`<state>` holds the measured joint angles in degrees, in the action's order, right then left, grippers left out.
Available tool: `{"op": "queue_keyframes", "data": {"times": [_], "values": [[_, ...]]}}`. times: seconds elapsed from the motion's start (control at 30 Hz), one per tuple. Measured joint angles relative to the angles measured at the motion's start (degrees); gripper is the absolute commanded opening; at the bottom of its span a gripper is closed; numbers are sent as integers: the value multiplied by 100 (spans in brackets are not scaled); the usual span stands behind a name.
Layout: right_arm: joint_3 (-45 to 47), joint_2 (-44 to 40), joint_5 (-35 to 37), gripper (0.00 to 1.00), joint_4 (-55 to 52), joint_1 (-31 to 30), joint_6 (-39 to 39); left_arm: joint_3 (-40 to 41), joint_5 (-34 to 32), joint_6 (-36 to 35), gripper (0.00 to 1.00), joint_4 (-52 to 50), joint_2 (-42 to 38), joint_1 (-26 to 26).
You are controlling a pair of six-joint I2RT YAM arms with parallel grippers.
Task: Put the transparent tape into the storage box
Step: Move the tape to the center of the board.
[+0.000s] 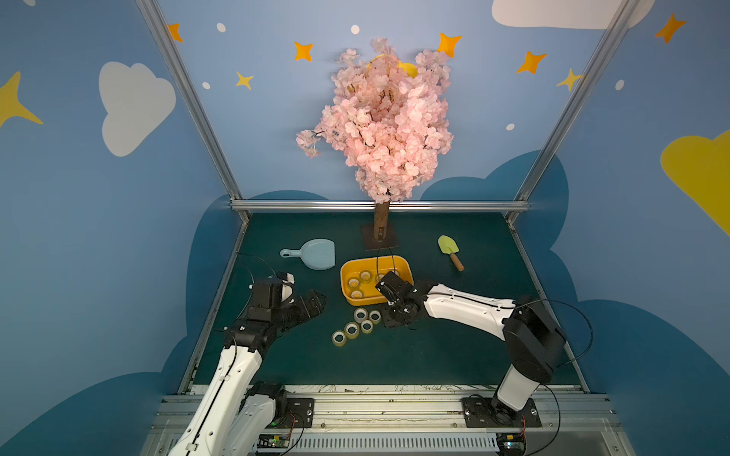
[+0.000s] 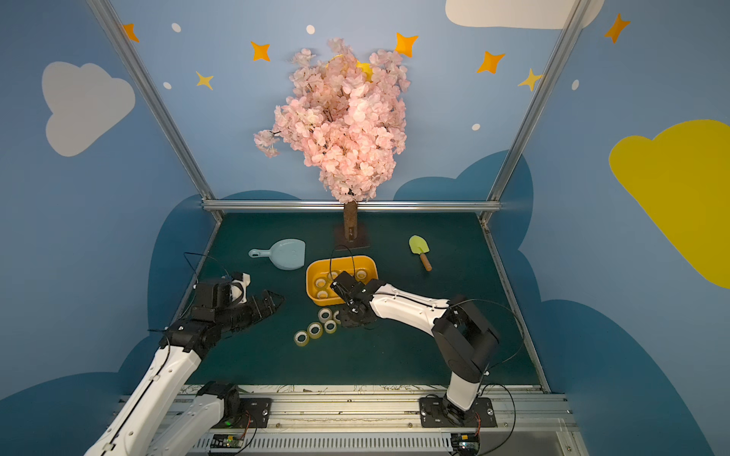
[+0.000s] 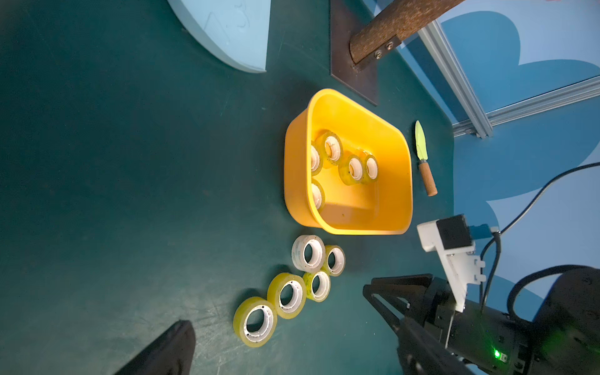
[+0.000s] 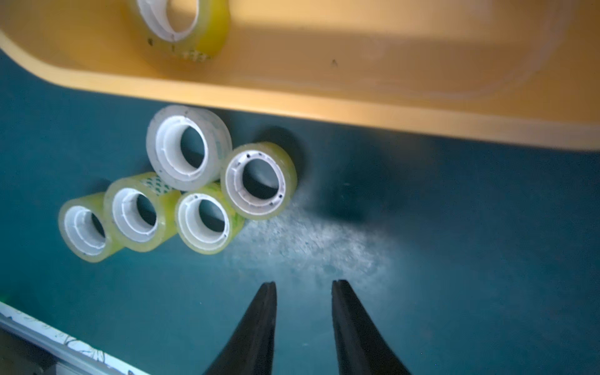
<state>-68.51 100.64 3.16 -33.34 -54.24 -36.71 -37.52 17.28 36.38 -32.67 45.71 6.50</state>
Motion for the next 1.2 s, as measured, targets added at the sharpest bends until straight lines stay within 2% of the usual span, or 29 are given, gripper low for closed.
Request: {"op": "queue_keyframes", "data": {"times": [0.57, 0.73, 0.93, 0.97, 1.07, 1.2], "values": [[-822, 1180, 251, 35, 286, 31, -424, 767, -151, 577, 99, 0, -297, 463], [-756, 1163, 413, 35, 210, 28, -551, 809, -164, 616, 100, 2, -186, 627], [59, 507, 678, 39, 50, 24, -662, 850, -240, 673, 100, 11, -98, 911], [249, 345, 713, 41, -9, 26, -673, 861, -258, 684, 100, 9, -92, 964], [807, -170, 791, 56, -149, 37, -713, 881, -315, 721, 100, 9, -24, 1119], [1458, -942, 844, 69, -214, 42, -798, 881, -509, 782, 100, 13, 116, 1344]]}}
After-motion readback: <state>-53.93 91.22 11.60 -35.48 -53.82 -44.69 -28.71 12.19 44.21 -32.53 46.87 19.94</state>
